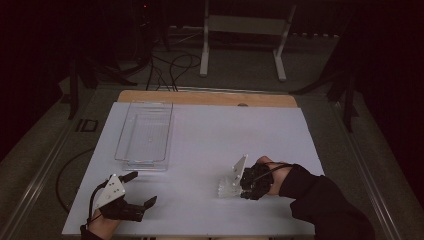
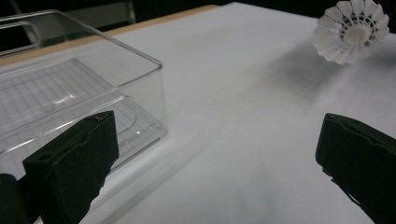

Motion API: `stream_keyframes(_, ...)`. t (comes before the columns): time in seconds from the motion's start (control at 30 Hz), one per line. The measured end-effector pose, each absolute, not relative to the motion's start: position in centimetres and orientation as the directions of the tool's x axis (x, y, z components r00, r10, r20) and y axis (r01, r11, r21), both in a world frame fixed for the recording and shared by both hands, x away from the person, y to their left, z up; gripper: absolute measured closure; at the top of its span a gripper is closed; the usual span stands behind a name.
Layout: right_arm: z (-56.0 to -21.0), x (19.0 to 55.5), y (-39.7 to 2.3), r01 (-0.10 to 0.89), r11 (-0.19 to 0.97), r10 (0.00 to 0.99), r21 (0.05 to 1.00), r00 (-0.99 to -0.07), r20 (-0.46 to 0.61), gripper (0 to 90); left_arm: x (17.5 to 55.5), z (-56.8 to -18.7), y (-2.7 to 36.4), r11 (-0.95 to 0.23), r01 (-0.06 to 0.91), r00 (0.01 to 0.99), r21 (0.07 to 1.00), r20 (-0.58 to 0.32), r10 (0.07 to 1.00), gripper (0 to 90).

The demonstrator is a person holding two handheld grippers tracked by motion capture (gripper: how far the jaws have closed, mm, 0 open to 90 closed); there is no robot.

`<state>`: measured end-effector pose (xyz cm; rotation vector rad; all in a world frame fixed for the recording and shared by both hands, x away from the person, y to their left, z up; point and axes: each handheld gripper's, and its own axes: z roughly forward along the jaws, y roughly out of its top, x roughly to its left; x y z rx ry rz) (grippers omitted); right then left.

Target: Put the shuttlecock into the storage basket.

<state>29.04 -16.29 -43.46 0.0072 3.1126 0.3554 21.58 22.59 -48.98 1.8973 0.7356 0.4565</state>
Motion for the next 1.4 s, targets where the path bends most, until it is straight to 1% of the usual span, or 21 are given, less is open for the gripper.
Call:
stream_keyframes(0.07, -43.4, 29.0, -16.3, 0.004, 0.974, 0.005, 0.226, -1.0, -0.007, 66.2, 21.7, -48.8, 22.4, -0.317, 0.293, 0.75, 0.902, -0.011, 0.662, 0.1)
stream_keyframes(0.17, -43.3, 29.0, -16.2, -0.001, 0.972, -0.001, 0.235, -1.0, 0.001, 66.2, 22.2, -47.9, 22.0, -0.367, 0.298, 0.78, 0.881, -0.002, 0.626, 0.1)
stream_keyframes(0.3, -43.2, 28.9, -16.1, -0.001, 0.972, 0.0, 0.234, -1.0, -0.001, 66.2, 22.4, -47.4, 21.8, -0.372, 0.293, 0.79, 0.881, -0.004, 0.613, 0.1)
stream_keyframes(0.33, -43.2, 28.9, -16.1, -0.006, 0.972, -0.006, 0.234, -1.0, 0.001, 66.2, 22.9, -46.7, 21.4, -0.395, 0.296, 0.804, 0.87, -0.004, 0.594, 0.1)
stream_keyframes(0.47, -43.3, 28.9, -16.0, 0.003, 0.974, 0.002, 0.225, -1.0, 0.006, 66.2, 23.3, -46.2, 20.8, -0.407, 0.301, 0.813, 0.862, -0.008, 0.582, 0.1)
stream_keyframes(0.63, -43.1, 28.9, -16.0, -0.01, 0.967, -0.014, 0.256, -1.0, 0.011, 66.2, 24.1, -45.3, 19.6, -0.431, 0.312, 0.835, 0.847, -0.028, 0.549, 0.1)
stream_keyframes(0.73, -43.1, 28.8, -15.9, -0.023, 0.966, -0.024, 0.257, -1.0, 0.001, 66.2, 24.6, -45.0, 19.0, -0.456, 0.325, 0.846, 0.828, -0.04, 0.532, 0.1)
stream_keyframes(1.1, -42.8, 28.5, -15.7, -0.039, 0.96, -0.039, 0.279, -0.999, -0.006, 66.2, 25.9, -43.8, 17.6, -0.514, 0.309, 0.881, 0.8, -0.037, 0.472, 0.1)
stream_keyframes(1.23, -42.9, 28.4, -15.7, -0.036, 0.962, -0.036, 0.272, -0.999, -0.005, 66.3, 26.3, -43.3, 16.9, -0.554, 0.297, 0.896, 0.778, -0.026, 0.443, 0.2)
stream_keyframes(1.3, -42.9, 28.4, -15.7, -0.038, 0.962, -0.038, 0.271, -0.999, -0.004, 66.3, 26.3, -43.3, 16.9, -0.554, 0.297, 0.896, 0.778, -0.026, 0.443, 0.6)
stream_keyframes(1.33, -42.9, 28.4, -15.7, -0.038, 0.961, -0.038, 0.275, -0.999, -0.006, 66.2, 26.9, -42.9, 16.3, -0.57, 0.288, 0.905, 0.77, -0.025, 0.424, 0.7)
stream_keyframes(1.4, -42.9, 28.3, -15.7, -0.038, 0.961, -0.037, 0.274, -0.999, -0.009, 66.2, 27.1, -42.9, 16.2, -0.576, 0.286, 0.909, 0.766, -0.026, 0.416, 0.7)
